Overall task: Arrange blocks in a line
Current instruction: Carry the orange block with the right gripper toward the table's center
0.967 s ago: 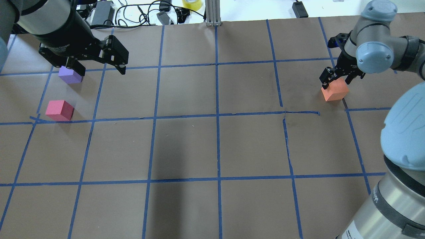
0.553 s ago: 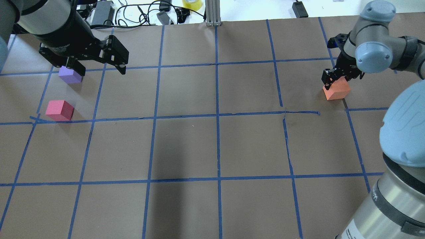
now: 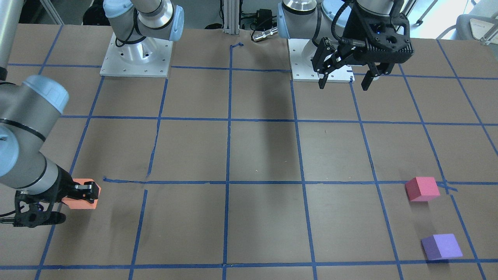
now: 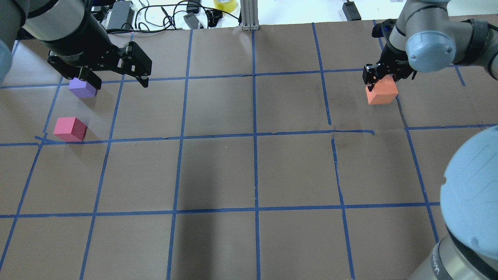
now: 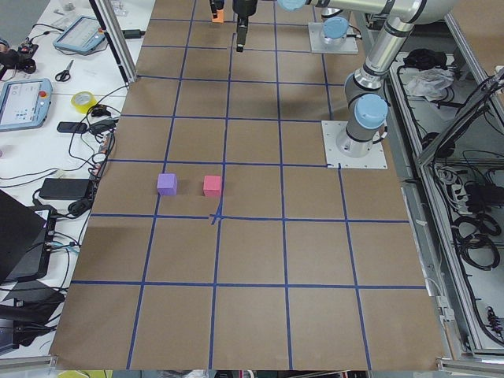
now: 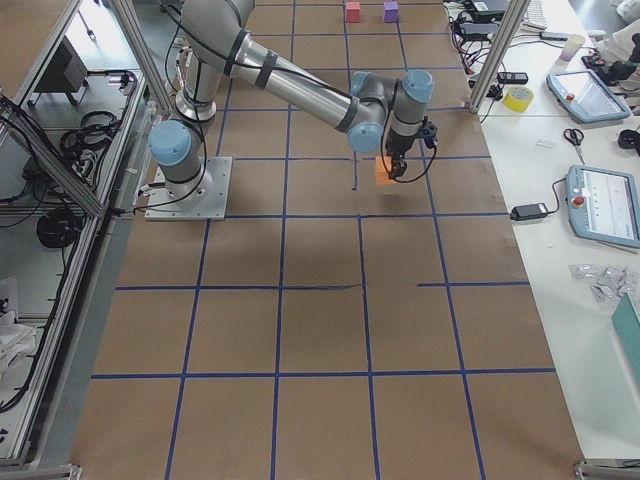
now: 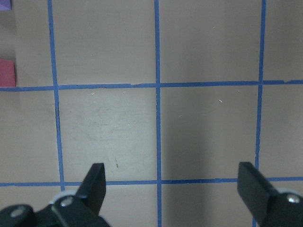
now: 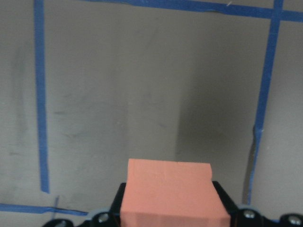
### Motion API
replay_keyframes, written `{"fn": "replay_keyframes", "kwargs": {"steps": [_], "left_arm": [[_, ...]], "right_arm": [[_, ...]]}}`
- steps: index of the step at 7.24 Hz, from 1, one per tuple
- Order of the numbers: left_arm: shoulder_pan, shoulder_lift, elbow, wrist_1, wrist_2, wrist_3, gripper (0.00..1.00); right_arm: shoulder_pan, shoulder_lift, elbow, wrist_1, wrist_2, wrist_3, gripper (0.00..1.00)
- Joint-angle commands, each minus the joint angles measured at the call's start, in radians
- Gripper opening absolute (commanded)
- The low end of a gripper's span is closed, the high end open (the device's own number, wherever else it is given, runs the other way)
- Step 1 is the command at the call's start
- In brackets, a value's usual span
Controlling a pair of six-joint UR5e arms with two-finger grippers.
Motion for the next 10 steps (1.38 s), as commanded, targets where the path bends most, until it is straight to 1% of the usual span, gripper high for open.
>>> {"fn": "replay_keyframes", "kwargs": {"steps": [1, 2, 4, 7, 8, 9, 10], "left_arm": [[0.0, 0.001, 0.0, 0.0, -0.001, 0.0, 1.0], [0.002, 0.001, 0.0, 0.0, 0.001, 0.001, 1.0], [0.0, -0.002, 0.0, -0.002, -0.001, 0.0, 1.0], [0.0, -0.002, 0.0, -0.002, -0.001, 0.001, 1.0], [0.0, -0.002, 0.0, -0.002, -0.001, 0.001, 1.0], [0.0, -0.002, 0.0, -0.002, -0.001, 0.001, 1.0], [0.0, -0.001, 0.0, -0.003, 0.001, 0.004, 1.0]], "right_arm": [[0.16, -0.008, -0.034, 0.01, 0.028, 0.217, 0.0], [0.227, 0.009, -0.061, 0.007, 0.053, 0.274, 0.0], [0.329, 0.117, -0.17, 0.006, 0.054, 0.297, 0.0], [0.451, 0.278, -0.345, 0.006, 0.053, 0.313, 0.0], [0.468, 0.321, -0.371, 0.007, 0.053, 0.328, 0.0], [0.487, 0.34, -0.382, 0.006, 0.053, 0.334, 0.0], [0.495, 0.355, -0.39, 0.007, 0.054, 0.387, 0.0]]}}
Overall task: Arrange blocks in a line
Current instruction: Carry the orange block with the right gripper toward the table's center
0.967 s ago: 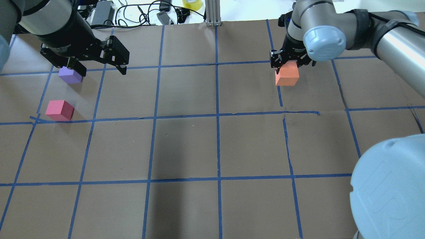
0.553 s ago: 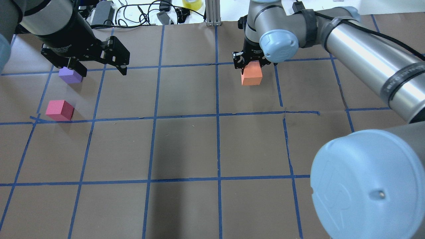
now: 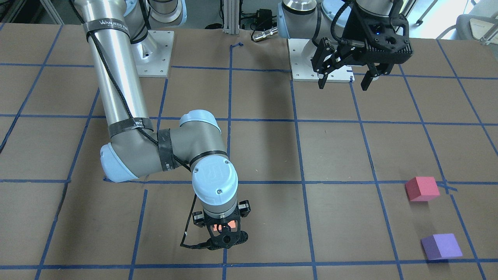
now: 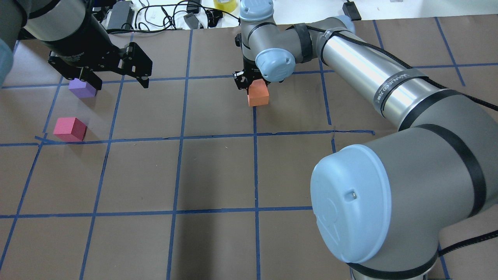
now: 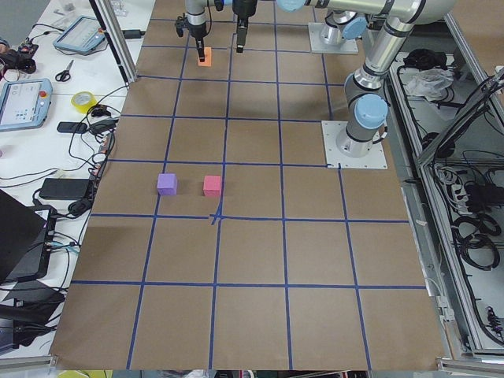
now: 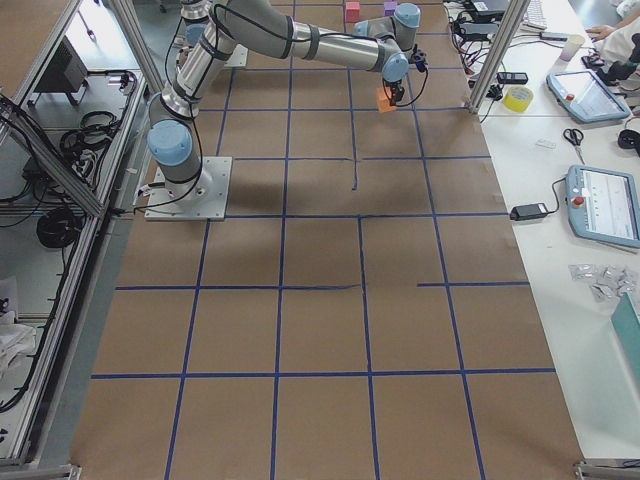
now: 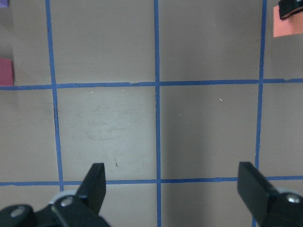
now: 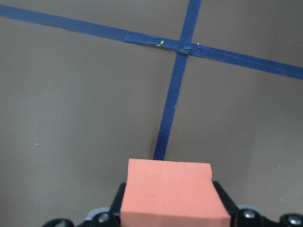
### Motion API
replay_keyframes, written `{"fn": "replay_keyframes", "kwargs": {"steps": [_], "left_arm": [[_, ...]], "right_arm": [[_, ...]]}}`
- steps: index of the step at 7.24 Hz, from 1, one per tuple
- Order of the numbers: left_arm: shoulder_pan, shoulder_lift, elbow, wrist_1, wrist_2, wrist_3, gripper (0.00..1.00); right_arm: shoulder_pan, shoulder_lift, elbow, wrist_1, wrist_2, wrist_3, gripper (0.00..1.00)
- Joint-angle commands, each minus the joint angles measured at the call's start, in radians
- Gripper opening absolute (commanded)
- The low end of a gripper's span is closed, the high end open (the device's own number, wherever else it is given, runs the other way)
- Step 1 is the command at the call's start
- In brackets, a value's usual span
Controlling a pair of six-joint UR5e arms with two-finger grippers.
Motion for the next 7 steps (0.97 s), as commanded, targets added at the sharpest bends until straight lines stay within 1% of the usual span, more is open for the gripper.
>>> {"fn": "replay_keyframes", "kwargs": {"steps": [1, 4, 6, 7], "left_arm": [[0.0, 0.001, 0.0, -0.001, 0.001, 0.002, 1.0], [0.0, 0.001, 0.0, -0.001, 0.001, 0.002, 1.0], [0.0, 0.001, 0.0, -0.001, 0.001, -0.001, 1.0], [0.0, 0.001, 0.0, -0.001, 0.001, 0.002, 1.0]], "right_arm": [[0.035, 0.042, -0.023, -0.001, 0.001, 0.062, 0.0], [0.049, 0.045, -0.041, 0.028, 0.013, 0.089, 0.04], [0.054, 0.05, -0.041, 0.032, 0.015, 0.093, 0.13], [0.054, 0.05, -0.041, 0.032, 0.015, 0.093, 0.22]]}}
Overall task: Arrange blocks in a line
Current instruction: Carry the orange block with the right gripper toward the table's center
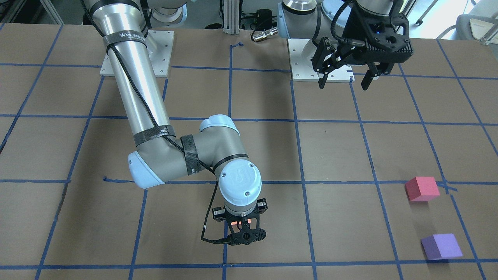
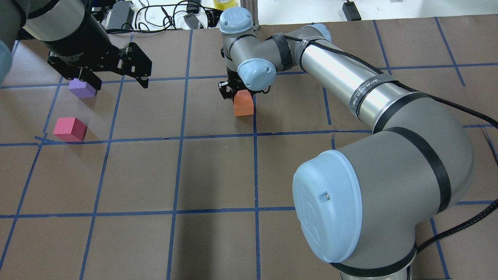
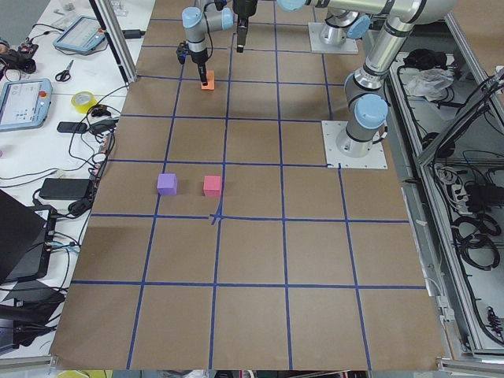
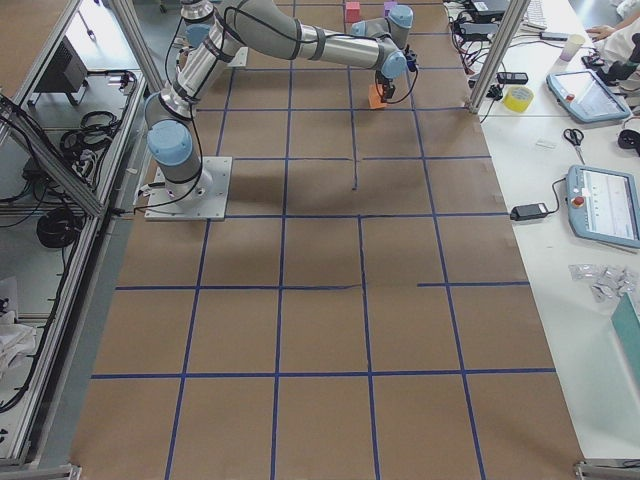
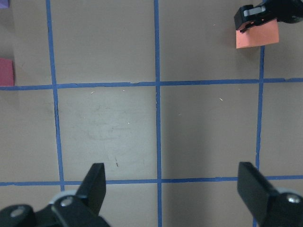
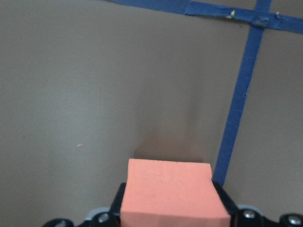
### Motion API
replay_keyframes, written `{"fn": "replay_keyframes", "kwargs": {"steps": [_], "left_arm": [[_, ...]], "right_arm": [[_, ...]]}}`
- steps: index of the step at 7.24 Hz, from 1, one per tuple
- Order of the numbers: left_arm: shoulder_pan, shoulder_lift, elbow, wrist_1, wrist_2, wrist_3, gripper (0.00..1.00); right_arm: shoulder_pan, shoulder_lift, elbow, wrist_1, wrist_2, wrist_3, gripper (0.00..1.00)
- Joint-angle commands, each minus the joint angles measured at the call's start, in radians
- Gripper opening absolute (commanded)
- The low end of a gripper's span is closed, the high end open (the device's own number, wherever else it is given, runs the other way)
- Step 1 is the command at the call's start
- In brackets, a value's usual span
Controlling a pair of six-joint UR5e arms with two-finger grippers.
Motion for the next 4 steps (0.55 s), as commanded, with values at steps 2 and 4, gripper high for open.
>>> {"fn": "replay_keyframes", "kwargs": {"steps": [2, 4], "left_arm": [[0.0, 0.0, 0.0, 0.0, 0.0, 0.001, 1.0], [0.0, 0.0, 0.0, 0.002, 0.0, 0.001, 1.0]], "right_arm": [[0.001, 0.0, 0.0, 0.0, 0.011, 0.009, 0.91], [0.009, -0.01, 0.0, 0.002, 0.016, 0.056, 1.0]]}}
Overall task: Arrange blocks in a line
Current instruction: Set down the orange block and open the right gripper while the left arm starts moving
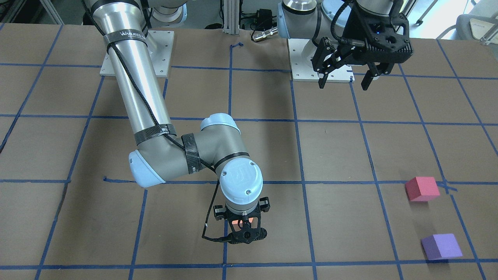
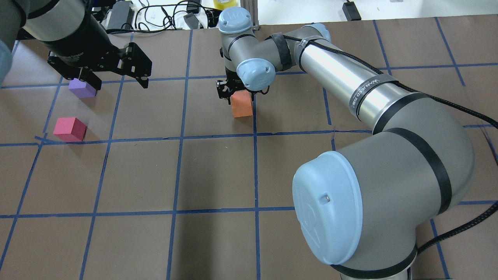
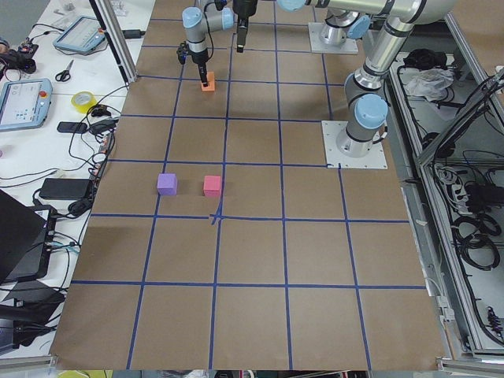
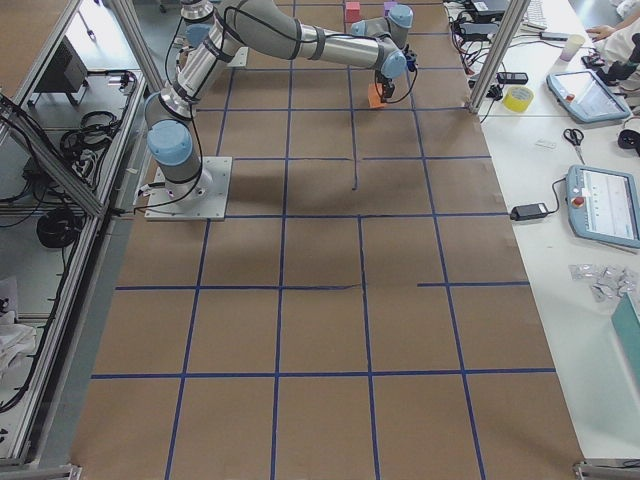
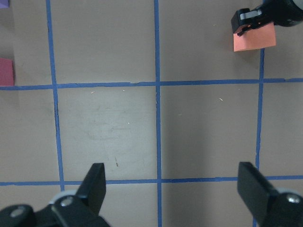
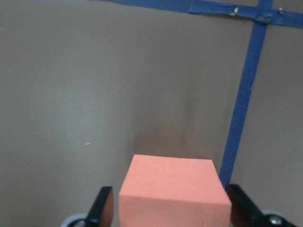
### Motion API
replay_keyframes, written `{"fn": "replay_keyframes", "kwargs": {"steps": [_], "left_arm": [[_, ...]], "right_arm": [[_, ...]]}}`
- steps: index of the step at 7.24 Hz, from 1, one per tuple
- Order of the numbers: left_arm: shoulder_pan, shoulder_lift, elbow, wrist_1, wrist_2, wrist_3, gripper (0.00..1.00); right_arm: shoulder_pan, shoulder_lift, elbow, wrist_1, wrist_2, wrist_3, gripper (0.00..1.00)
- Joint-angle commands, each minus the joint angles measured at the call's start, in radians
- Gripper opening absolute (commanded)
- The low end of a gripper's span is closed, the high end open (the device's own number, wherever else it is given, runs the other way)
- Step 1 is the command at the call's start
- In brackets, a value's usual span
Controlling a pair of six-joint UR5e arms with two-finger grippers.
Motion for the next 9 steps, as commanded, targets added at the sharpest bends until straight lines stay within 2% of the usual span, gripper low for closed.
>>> {"fn": "replay_keyframes", "kwargs": {"steps": [1, 4, 5, 6, 8, 9], "left_arm": [[0.0, -0.006, 0.005, 0.004, -0.002, 0.005, 1.0], [0.021, -0.02, 0.011, 0.001, 0.003, 0.009, 1.0], [0.021, -0.031, 0.017, 0.001, 0.014, 0.005, 1.0], [0.006, -0.04, 0.003, 0.015, 0.0, -0.014, 1.0], [-0.003, -0.125, -0.023, 0.059, -0.032, -0.003, 1.0], [-0.036, -0.18, -0.044, 0.145, -0.044, -0.043, 1.0]], "right_arm": [[0.008, -0.028, 0.0, 0.01, 0.001, 0.047, 1.0], [-0.079, -0.233, 0.003, 0.224, 0.004, 0.046, 1.0], [-0.131, -0.307, 0.016, 0.279, 0.004, 0.034, 1.0], [-0.171, -0.374, 0.027, 0.292, -0.002, -0.057, 1.0], [-0.234, -0.505, 0.113, 0.339, -0.016, -0.161, 1.0], [-0.286, -0.572, 0.191, 0.344, -0.015, -0.248, 1.0]]}}
